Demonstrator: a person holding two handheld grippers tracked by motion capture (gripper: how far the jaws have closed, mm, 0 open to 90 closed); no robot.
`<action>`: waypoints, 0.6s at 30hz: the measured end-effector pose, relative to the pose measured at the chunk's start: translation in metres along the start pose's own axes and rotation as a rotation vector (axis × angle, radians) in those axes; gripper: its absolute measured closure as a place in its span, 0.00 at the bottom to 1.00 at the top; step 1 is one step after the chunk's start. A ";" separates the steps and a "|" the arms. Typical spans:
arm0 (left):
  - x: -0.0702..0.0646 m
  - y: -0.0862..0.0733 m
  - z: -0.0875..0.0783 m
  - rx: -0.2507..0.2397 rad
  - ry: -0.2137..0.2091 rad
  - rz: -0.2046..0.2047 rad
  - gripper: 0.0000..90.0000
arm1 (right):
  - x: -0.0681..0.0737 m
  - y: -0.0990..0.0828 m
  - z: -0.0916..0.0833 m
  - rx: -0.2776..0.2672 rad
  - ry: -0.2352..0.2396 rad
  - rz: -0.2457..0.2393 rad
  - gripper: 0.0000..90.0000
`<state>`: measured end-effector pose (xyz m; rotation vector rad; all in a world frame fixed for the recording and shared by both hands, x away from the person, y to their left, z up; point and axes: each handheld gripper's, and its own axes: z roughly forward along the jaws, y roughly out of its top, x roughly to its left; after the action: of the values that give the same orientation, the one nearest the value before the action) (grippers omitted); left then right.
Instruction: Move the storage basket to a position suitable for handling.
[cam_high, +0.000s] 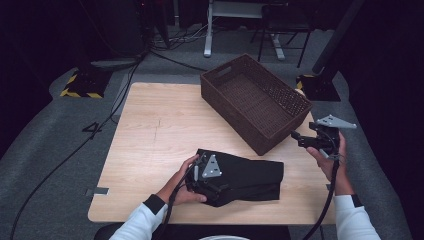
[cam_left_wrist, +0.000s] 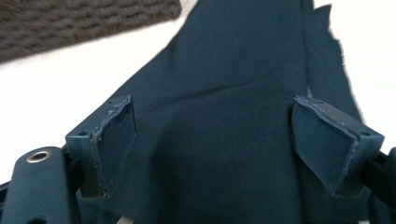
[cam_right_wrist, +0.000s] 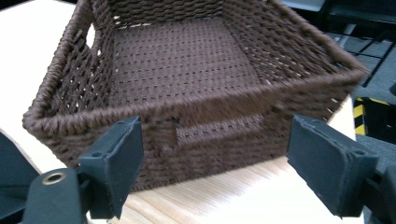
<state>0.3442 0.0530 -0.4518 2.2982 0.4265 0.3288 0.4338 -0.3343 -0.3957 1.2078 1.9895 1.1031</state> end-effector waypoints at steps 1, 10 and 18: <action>0.001 -0.001 0.003 0.000 -0.003 -0.004 0.18 | 0.002 0.003 0.003 0.009 -0.007 -0.023 0.21; 0.010 -0.013 0.015 -0.006 -0.066 -0.035 0.17 | 0.010 0.021 0.020 0.012 -0.058 0.007 0.21; 0.008 -0.019 0.018 -0.012 -0.071 -0.033 0.17 | 0.007 0.024 0.042 0.077 -0.094 0.092 0.20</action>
<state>0.3542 0.0575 -0.4769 2.2812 0.4251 0.2322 0.4741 -0.3072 -0.3969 1.3773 1.9378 1.0029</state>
